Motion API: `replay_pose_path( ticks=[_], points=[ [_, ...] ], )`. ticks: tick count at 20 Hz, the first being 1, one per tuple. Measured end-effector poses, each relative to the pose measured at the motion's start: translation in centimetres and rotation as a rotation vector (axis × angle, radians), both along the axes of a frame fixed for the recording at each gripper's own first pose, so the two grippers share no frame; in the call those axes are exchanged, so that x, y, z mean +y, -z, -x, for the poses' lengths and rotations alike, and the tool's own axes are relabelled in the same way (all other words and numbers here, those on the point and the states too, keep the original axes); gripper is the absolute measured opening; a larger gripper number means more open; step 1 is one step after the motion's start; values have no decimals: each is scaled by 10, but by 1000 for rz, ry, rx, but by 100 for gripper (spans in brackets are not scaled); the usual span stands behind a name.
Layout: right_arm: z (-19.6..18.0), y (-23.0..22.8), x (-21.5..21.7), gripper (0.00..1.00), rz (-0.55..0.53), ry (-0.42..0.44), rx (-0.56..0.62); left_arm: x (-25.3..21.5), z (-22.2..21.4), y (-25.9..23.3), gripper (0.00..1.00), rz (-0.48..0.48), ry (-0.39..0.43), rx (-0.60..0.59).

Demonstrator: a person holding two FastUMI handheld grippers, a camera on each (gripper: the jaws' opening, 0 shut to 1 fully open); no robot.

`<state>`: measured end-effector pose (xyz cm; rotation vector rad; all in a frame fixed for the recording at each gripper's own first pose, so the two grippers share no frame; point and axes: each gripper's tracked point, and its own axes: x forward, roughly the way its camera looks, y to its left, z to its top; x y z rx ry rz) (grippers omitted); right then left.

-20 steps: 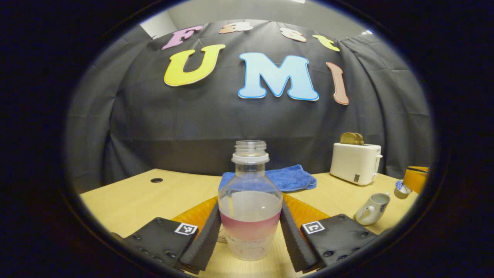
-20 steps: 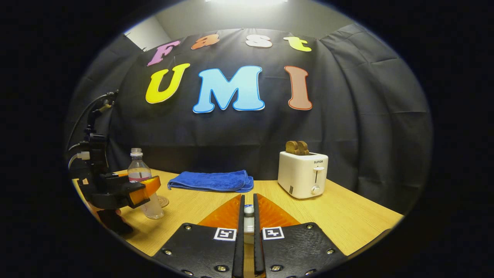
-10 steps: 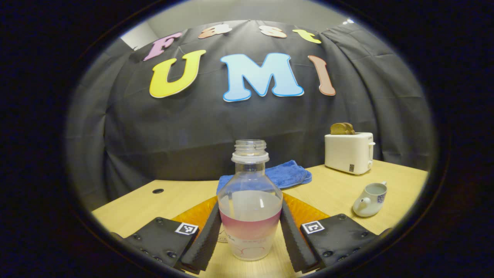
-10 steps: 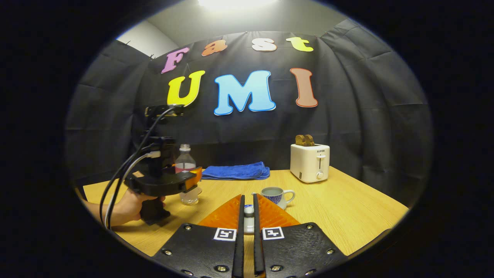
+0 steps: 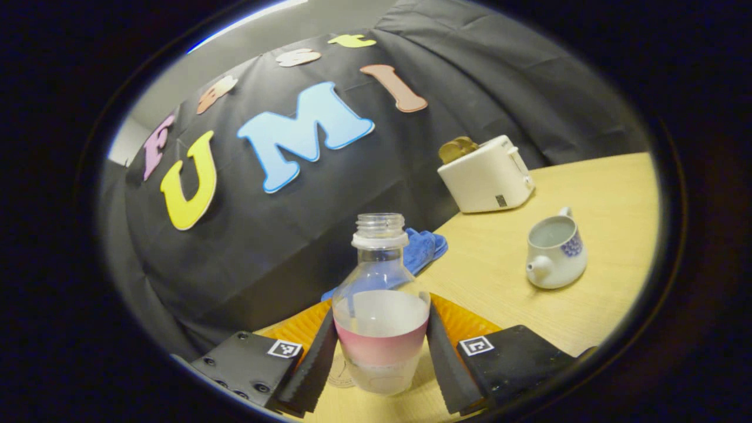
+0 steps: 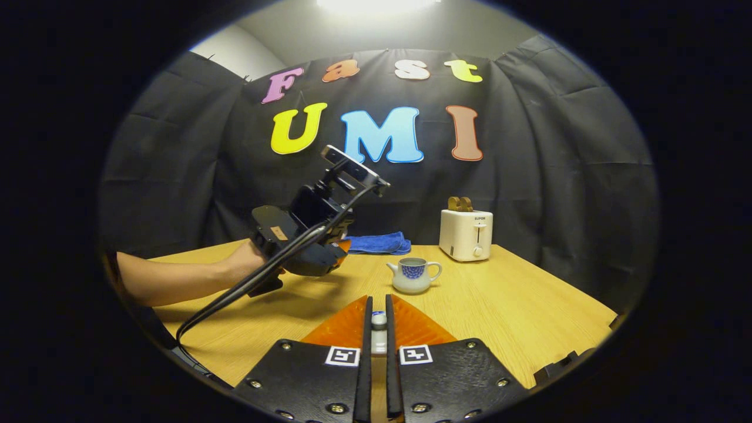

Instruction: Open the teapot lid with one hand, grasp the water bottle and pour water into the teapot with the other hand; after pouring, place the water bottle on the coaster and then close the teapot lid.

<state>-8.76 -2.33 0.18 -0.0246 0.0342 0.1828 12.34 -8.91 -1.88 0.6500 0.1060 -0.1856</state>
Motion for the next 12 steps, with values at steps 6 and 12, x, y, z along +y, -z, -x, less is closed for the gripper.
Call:
replay_pose_path(
  ticks=[6, 12],
  points=[
    [3, 13, -10, 10, -44, 6, 31, -42, -12, 5, 87, -392, 96, -6],
    [1, 17, -17, 11, -59, 14, 42, -70, -15, 17, 87, -656, 172, 11]
  ],
)
